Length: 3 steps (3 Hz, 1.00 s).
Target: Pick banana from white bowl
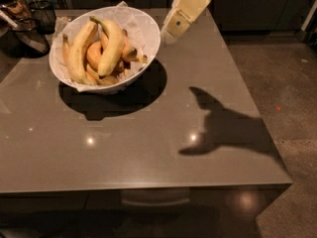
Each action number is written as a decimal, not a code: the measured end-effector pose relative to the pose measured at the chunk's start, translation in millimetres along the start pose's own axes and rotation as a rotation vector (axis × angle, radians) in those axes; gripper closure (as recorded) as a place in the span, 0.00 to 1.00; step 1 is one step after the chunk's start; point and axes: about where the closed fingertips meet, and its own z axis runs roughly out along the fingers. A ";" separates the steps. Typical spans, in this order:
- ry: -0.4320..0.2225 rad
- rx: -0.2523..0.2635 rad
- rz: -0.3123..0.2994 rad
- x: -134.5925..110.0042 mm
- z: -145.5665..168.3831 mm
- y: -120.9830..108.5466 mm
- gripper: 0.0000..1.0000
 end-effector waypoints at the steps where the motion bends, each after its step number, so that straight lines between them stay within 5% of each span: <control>1: -0.031 0.026 0.004 -5.6 -0.3 2.3 0.00; 3: 0.026 0.101 0.103 -81.1 31.6 0.1 0.00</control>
Offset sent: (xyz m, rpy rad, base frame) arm 0.0024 0.1027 0.0269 0.0137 0.0199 -0.1812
